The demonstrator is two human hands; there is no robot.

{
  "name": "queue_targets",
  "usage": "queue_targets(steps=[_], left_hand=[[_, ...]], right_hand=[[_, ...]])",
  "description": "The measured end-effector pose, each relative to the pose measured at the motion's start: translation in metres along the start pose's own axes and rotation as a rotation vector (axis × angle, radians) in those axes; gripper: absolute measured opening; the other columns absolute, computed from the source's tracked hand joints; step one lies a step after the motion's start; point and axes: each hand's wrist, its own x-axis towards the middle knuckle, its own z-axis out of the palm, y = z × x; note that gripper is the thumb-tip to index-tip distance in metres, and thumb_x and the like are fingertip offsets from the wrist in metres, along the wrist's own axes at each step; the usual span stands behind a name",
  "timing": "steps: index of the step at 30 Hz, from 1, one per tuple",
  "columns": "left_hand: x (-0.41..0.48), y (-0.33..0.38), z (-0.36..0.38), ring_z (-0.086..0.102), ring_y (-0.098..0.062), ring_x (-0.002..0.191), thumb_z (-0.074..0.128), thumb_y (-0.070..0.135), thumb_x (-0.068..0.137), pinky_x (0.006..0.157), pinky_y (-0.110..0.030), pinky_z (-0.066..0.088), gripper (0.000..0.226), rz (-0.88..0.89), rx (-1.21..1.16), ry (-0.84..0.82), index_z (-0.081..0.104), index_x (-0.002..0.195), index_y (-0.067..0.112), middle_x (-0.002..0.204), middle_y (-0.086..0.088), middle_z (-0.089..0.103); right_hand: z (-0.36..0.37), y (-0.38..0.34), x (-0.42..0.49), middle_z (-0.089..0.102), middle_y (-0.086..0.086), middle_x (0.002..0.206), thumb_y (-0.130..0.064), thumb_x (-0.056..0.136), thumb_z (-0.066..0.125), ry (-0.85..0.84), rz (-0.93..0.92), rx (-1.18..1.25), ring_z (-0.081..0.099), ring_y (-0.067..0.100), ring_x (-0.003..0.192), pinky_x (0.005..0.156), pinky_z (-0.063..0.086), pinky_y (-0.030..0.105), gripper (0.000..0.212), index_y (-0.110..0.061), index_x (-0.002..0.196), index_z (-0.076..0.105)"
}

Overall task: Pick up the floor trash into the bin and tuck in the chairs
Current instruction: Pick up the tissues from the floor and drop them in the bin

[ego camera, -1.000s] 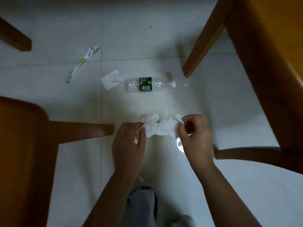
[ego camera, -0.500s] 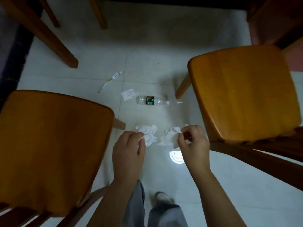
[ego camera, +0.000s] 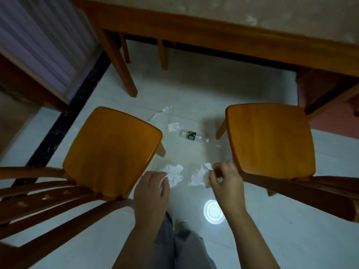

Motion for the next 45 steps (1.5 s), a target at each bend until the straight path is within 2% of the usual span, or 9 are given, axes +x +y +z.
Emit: queue_targets(steps=[4,9,13,17,21,25,32,37,45], left_hand=[[-0.028,-0.001,-0.053,0.065,-0.023,0.075,0.074,0.008,0.075,0.068,-0.023,0.045,0.016,-0.031,-0.009,0.047,0.07,0.091,0.005,0.086,-0.012,0.07],[-0.067,-0.012,-0.109,0.066,-0.024,0.069,0.07,0.014,0.077,0.067,-0.027,0.049,0.013,0.021,0.131,0.184,0.07,0.084,0.004,0.079,-0.013,0.07],[-0.109,-0.022,-0.14,0.066,-0.021,0.067,0.077,0.011,0.067,0.07,-0.024,0.046,0.017,-0.018,0.161,0.265,0.071,0.081,0.004,0.076,-0.011,0.07],[-0.152,-0.038,-0.172,0.065,-0.018,0.064,0.08,0.009,0.064,0.065,-0.019,0.048,0.019,-0.107,0.13,0.362,0.071,0.08,0.004,0.074,-0.009,0.069],[-0.203,-0.064,-0.211,0.062,-0.013,0.064,0.064,0.016,0.071,0.063,-0.016,0.046,0.013,-0.216,0.081,0.435,0.07,0.08,0.007,0.074,-0.005,0.067],[-0.275,-0.1,-0.249,0.051,-0.007,0.071,0.048,0.022,0.083,0.065,-0.015,0.041,0.025,-0.397,0.013,0.577,0.068,0.084,0.008,0.078,-0.002,0.063],[-0.419,-0.168,-0.296,0.056,-0.014,0.068,0.043,0.025,0.083,0.062,-0.02,0.042,0.029,-0.623,0.027,0.644,0.068,0.083,0.01,0.078,-0.001,0.062],[-0.491,-0.204,-0.325,0.059,-0.017,0.068,0.042,0.023,0.084,0.059,-0.029,0.049,0.03,-0.753,0.087,0.723,0.069,0.085,0.01,0.079,-0.001,0.062],[-0.53,-0.265,-0.356,0.059,-0.019,0.065,0.044,0.019,0.083,0.056,-0.029,0.05,0.027,-0.901,0.151,0.851,0.068,0.083,0.006,0.076,-0.004,0.063]], right_hand=[[-0.006,-0.031,-0.036,0.056,0.001,0.088,-0.011,0.084,0.063,-0.107,-0.109,0.015,0.05,0.009,0.071,0.064,0.031,0.002,0.005,-0.008,0.087,0.063],[0.001,-0.081,-0.072,0.051,-0.005,0.085,-0.011,0.084,0.061,-0.237,-0.29,0.03,0.046,0.004,0.065,0.059,0.033,0.002,0.001,-0.012,0.084,0.061],[0.001,-0.121,-0.097,0.055,0.0,0.086,-0.01,0.083,0.062,-0.305,-0.449,0.008,0.047,0.006,0.065,0.06,0.032,0.003,0.0,-0.01,0.084,0.061],[0.007,-0.154,-0.133,0.058,0.003,0.083,-0.008,0.081,0.066,-0.35,-0.58,-0.008,0.051,0.012,0.068,0.062,0.04,0.013,0.004,-0.009,0.082,0.062],[0.031,-0.178,-0.195,0.049,-0.007,0.081,-0.006,0.08,0.066,-0.462,-0.715,-0.042,0.047,0.01,0.065,0.06,0.031,0.005,0.006,-0.01,0.081,0.061],[0.069,-0.197,-0.267,0.054,0.001,0.084,-0.009,0.083,0.063,-0.643,-0.825,-0.143,0.05,0.013,0.067,0.059,0.033,0.005,0.004,-0.01,0.082,0.059],[0.133,-0.255,-0.393,0.05,0.001,0.077,-0.005,0.079,0.064,-0.765,-1.052,-0.165,0.05,0.017,0.06,0.058,0.042,0.023,0.009,-0.008,0.075,0.056],[0.175,-0.282,-0.464,0.049,-0.001,0.076,-0.004,0.077,0.065,-0.857,-1.166,-0.165,0.05,0.018,0.057,0.06,0.037,0.02,0.01,-0.008,0.074,0.056],[0.249,-0.328,-0.518,0.048,-0.003,0.073,-0.003,0.078,0.064,-0.998,-1.281,-0.154,0.046,0.014,0.057,0.057,0.035,0.008,0.014,-0.011,0.072,0.054]])
